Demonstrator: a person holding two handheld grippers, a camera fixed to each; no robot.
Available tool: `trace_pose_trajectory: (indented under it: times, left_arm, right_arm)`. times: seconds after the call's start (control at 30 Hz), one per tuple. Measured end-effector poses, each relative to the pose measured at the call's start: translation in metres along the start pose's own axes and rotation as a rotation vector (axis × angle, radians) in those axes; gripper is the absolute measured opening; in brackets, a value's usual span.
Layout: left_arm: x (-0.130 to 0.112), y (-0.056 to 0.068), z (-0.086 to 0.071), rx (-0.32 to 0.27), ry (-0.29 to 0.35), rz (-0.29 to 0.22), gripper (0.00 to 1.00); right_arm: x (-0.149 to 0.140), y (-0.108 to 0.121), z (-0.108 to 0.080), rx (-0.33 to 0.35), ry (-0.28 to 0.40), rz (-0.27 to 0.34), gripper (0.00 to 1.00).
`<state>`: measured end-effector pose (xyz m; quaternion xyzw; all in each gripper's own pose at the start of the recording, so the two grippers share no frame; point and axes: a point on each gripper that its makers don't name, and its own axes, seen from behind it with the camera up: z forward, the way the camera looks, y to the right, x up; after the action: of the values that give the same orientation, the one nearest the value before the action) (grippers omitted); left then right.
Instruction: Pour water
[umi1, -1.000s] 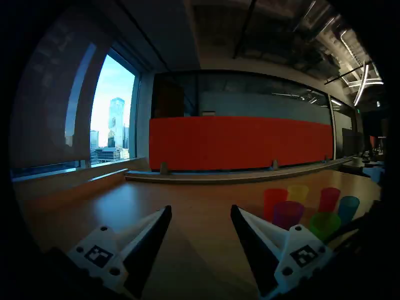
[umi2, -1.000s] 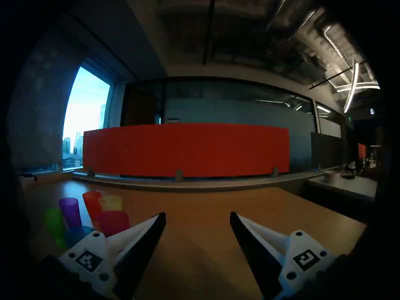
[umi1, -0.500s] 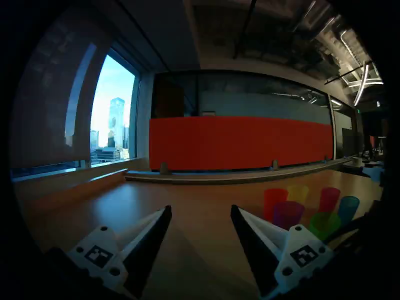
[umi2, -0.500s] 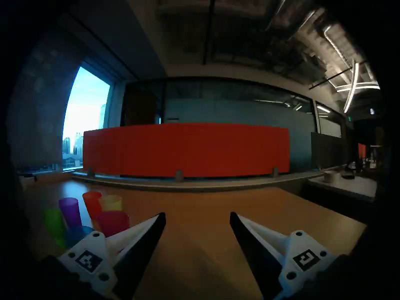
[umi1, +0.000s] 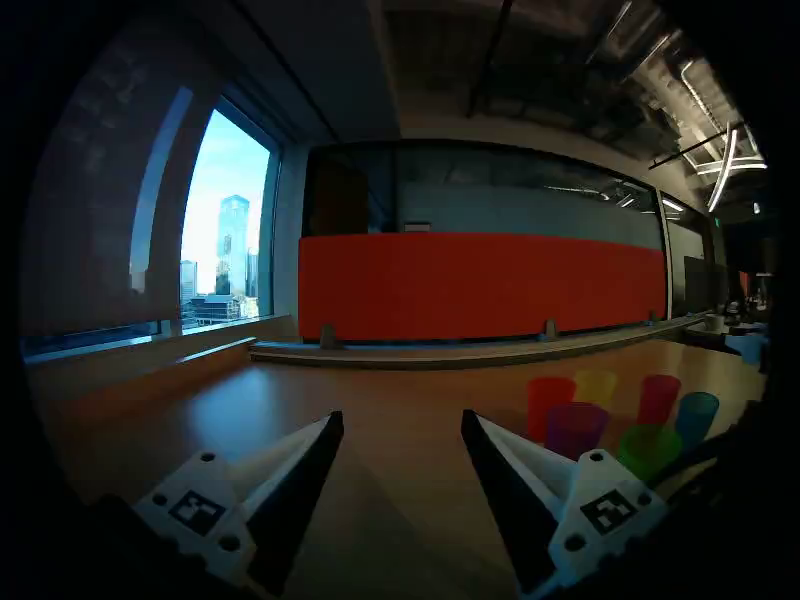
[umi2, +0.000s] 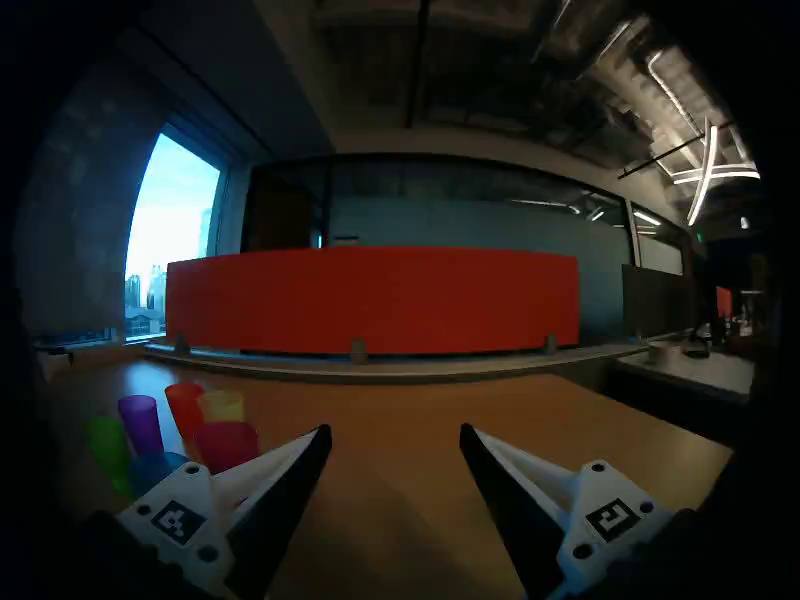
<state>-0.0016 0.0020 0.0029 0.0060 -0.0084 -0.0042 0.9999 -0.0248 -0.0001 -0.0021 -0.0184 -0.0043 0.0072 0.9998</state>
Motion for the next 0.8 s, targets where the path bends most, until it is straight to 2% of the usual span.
trace_pose_trajectory:
  times: [0.8]
  left_arm:
    - [-0.003, 0.0003, 0.0017, 0.0, 0.001, -0.002, 0.87]
  right_arm:
    - [0.0003, -0.0004, 0.0, 0.0, 0.0, 0.0, 0.99]
